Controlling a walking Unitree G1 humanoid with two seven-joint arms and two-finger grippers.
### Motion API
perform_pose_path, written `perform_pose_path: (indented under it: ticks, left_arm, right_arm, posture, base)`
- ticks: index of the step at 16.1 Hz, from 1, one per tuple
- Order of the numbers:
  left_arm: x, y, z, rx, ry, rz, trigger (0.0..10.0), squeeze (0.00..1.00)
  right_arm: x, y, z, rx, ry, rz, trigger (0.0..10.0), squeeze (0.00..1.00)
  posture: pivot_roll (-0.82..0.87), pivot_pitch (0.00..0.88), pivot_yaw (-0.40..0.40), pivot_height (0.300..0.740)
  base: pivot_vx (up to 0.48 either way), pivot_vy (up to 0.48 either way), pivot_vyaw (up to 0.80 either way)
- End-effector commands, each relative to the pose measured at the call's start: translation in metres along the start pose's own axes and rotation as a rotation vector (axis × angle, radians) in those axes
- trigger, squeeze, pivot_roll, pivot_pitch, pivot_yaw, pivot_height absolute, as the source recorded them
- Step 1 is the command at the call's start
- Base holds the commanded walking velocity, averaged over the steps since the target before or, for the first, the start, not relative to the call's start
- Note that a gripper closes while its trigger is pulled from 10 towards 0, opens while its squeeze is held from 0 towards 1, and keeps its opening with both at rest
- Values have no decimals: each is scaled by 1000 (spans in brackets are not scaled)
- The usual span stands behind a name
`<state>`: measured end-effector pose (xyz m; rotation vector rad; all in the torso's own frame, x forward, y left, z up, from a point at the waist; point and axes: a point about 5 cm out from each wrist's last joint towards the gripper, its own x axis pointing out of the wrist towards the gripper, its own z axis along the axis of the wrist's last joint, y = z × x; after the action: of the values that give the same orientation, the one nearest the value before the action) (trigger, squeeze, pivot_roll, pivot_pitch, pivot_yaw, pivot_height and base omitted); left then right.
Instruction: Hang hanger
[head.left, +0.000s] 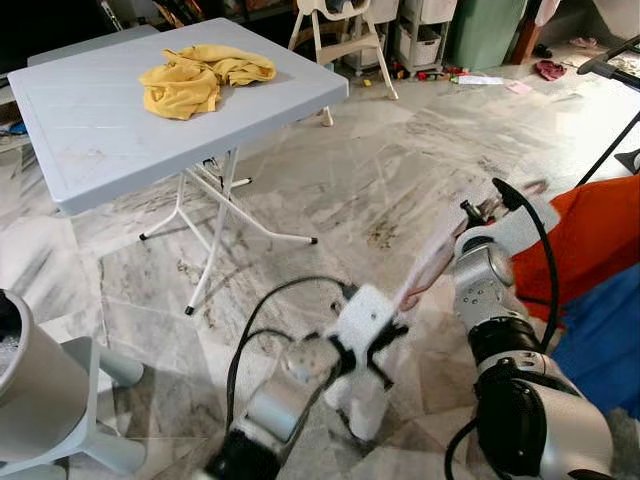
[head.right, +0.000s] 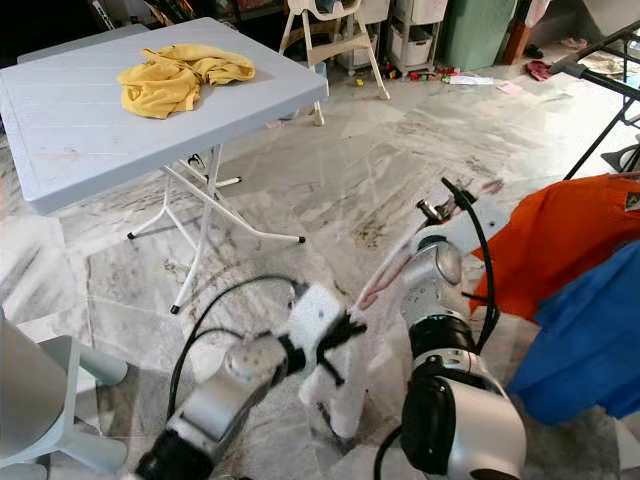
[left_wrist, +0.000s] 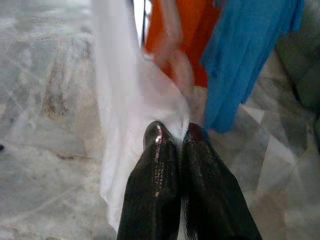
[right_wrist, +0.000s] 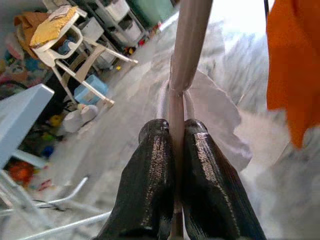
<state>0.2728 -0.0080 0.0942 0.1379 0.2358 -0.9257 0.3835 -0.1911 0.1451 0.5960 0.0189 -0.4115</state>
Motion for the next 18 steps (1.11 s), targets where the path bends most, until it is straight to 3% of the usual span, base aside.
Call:
perform_pose_path:
  ticks: [1,5,9,10,15,18]
  left_arm:
    - [1,2,18,11,-58,5,10000,0]
    - [0,5,32,6,-86,12,10000,0]
    - [5,-12,35,-43,-75,-53,10000,0]
    - [5,-10,26,4,-45,-52,10000,0]
    - [-9,20,-11,24,60,60,10000,0]
    - [-15,17,-31,-3,113,57,10000,0]
  right_arm:
    - [0,3,7,-50,-55,19,10000,0]
    - [-1,-7,2,-94,-65,-6,10000,0]
    - [0,-15,2,-125,-73,-64,10000,0]
    - [1,-16,4,-130,-76,-63,10000,0]
    - [5,-15,9,-58,-33,-43,10000,0]
    - [7,-18,10,-12,-12,-52,10000,0]
  posture:
    - [-42,66,51,740]
    - [-40,67,54,740]
    - [-39,66,57,740]
    - [-38,67,57,740]
    - [-47,68,54,740]
    - [-48,71,50,740]
  base:
    - [0,0,0]
    - [0,0,0]
    - [0,0,0]
    - [0,0,0]
    - [0,0,0]
    - [0,0,0]
